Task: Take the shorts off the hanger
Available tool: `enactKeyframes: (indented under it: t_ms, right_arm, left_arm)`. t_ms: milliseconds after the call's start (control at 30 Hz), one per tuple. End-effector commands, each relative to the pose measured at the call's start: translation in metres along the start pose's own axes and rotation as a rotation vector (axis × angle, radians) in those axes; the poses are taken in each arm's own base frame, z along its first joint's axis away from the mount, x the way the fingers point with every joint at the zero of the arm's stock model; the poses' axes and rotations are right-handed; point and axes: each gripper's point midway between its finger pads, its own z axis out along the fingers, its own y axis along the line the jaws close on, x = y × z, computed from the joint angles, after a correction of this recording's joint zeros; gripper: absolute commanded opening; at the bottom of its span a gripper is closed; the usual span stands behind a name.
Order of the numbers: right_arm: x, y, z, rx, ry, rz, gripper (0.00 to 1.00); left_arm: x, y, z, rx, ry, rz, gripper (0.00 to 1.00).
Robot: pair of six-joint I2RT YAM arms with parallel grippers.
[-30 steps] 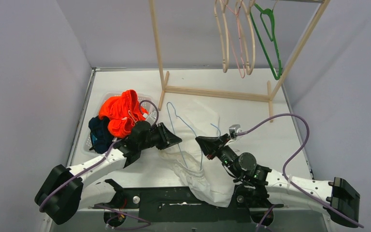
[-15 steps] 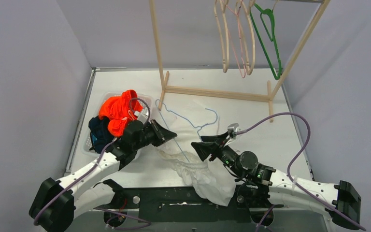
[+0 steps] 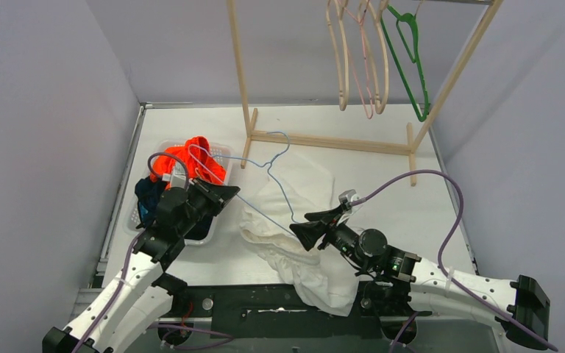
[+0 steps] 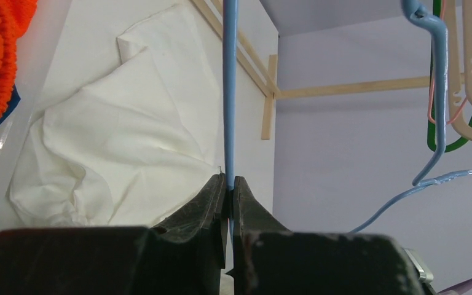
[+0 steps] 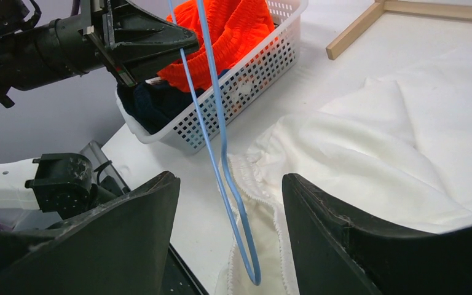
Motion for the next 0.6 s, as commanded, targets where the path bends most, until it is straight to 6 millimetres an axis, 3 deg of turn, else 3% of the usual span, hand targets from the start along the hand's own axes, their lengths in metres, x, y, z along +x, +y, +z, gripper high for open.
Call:
enactKeyframes:
  t_ms: [0, 100, 200, 367, 567]
  right_arm:
    - [-0.023, 0.004, 0.001, 0.009, -0.084, 0.039, 0.63]
    - [-0.023, 0.008, -0.001, -0.012, -0.079, 0.038, 0.62]
    - [-0.025, 0.016, -0.004, -0.060, -0.079, 0.036, 0.60]
    - [-0.017, 0.036, -0.012, -0.195, -0.045, 0.000, 0.60]
    - [-0.016, 0.031, -0.014, -0.166, -0.042, 0.021, 0.58]
  left_arm:
    - [-0.011, -0.016, -0.006, 0.040, -0.037, -0.054, 0.00]
    - [-0.022, -0.007, -0.011, -0.029, -0.072, -0.075, 0.00]
    - [-0.037, -0.011, -0.017, -0.017, -0.103, -0.087, 0.00]
    - [-0.033, -0.024, -0.015, 0.089, -0.027, -0.192, 0.00]
    - [-0.026, -0.035, -0.016, 0.175, 0.032, -0.230, 0.00]
